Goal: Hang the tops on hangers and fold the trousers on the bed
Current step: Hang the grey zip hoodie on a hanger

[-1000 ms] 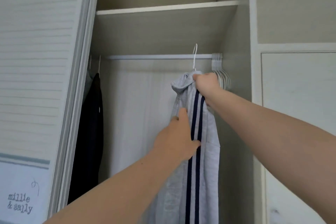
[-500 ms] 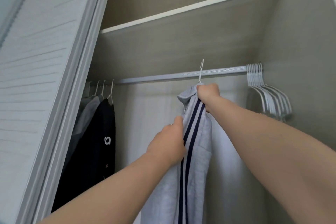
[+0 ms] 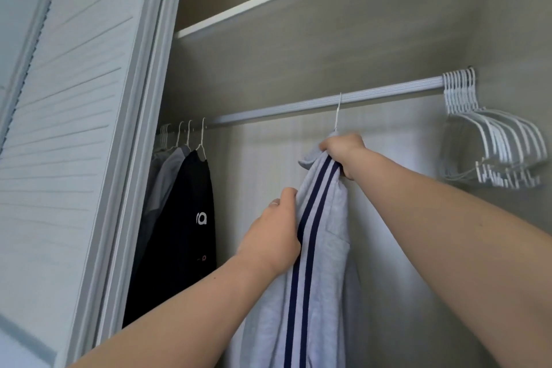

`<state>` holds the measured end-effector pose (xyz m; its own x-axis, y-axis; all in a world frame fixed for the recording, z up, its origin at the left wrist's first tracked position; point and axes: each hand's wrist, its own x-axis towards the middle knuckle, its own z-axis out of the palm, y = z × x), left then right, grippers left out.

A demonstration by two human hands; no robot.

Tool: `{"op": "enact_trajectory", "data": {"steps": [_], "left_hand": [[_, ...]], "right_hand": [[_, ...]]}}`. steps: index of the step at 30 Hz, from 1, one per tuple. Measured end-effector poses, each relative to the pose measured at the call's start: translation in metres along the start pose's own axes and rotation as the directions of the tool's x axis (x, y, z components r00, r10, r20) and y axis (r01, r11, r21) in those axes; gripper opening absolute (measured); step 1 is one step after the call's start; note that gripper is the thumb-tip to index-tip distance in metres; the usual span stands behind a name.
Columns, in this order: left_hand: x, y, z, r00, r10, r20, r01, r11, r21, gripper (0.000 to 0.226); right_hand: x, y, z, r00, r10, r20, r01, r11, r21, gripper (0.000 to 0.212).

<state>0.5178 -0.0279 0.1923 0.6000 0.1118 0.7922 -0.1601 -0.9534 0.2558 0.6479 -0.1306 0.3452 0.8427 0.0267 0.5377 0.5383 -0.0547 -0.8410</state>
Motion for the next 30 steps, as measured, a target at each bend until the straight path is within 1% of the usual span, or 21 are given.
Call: {"op": "enact_trajectory", "data": {"steps": [1,3,4,5,7,8,10,11,13,15,18,20,24,30], "left_hand": [[-0.006,-0.001,0.0,1.0,0.004,0.001,-0.004,1.0,-0.013,0.039],[-0.016,-0.001,-0.001,1.0,0.012,0.003,-0.012,0.999,-0.033,0.049],[-0.021,-0.002,-0.002,1.0,0.009,0.0,-0.009,0.999,-0.045,0.053],[-0.025,-0.003,-0.003,1.0,-0.001,-0.003,0.001,0.998,-0.058,0.053],[-0.032,-0.004,-0.007,1.0,-0.024,-0.01,0.023,0.996,-0.086,0.042],[-0.035,-0.004,-0.009,1.0,-0.029,-0.013,0.027,0.995,-0.091,0.034],[-0.04,-0.007,-0.013,1.0,-0.019,-0.006,0.018,0.997,-0.079,0.025],[-0.041,-0.009,-0.015,1.0,-0.012,-0.002,0.012,0.997,-0.074,0.026],[-0.04,-0.014,-0.018,1.0,-0.002,0.005,0.002,0.998,-0.068,0.027],[-0.038,-0.02,-0.022,1.0,0.0,0.005,0.001,0.998,-0.055,0.027],[-0.035,-0.034,-0.028,1.0,-0.011,0.024,0.012,1.0,-0.02,0.024],[-0.032,-0.046,-0.03,0.999,-0.008,0.034,0.007,1.0,0.014,0.022],[-0.023,-0.075,-0.031,0.997,-0.06,0.052,0.055,0.994,0.093,0.024],[-0.008,-0.118,-0.037,0.988,-0.149,0.031,0.137,0.96,0.243,0.021]], "right_hand": [[-0.005,0.001,0.001,0.999,0.002,0.033,-0.002,1.0,-0.011,0.045],[-0.017,0.003,0.002,0.998,-0.006,0.057,0.012,0.994,-0.108,0.072],[-0.025,0.002,0.0,0.998,-0.036,0.058,0.046,0.983,-0.179,0.076],[-0.032,0.001,-0.002,0.996,-0.081,0.048,0.091,0.958,-0.271,0.071],[-0.045,-0.002,-0.007,0.983,-0.183,0.026,0.173,0.859,-0.482,0.045],[-0.049,-0.004,-0.009,0.978,-0.206,0.035,0.19,0.809,-0.556,0.032],[-0.057,-0.007,-0.008,0.965,-0.251,0.078,0.242,0.734,-0.634,0.014],[-0.059,-0.008,-0.007,0.955,-0.28,0.095,0.273,0.71,-0.649,0.01],[-0.061,-0.009,-0.002,0.938,-0.332,0.099,0.317,0.703,-0.636,0.009],[-0.063,-0.007,0.003,0.925,-0.37,0.085,0.344,0.724,-0.598,0.008],[-0.062,-0.001,0.016,0.908,-0.402,0.116,0.394,0.727,-0.562,0.026],[-0.059,0.005,0.027,0.897,-0.417,0.144,0.426,0.734,-0.528,0.033],[-0.042,0.019,0.064,0.872,-0.439,0.216,0.489,0.75,-0.446,0.026],[-0.011,0.035,0.134,0.837,-0.458,0.298,0.539,0.783,-0.31,0.029]]}}
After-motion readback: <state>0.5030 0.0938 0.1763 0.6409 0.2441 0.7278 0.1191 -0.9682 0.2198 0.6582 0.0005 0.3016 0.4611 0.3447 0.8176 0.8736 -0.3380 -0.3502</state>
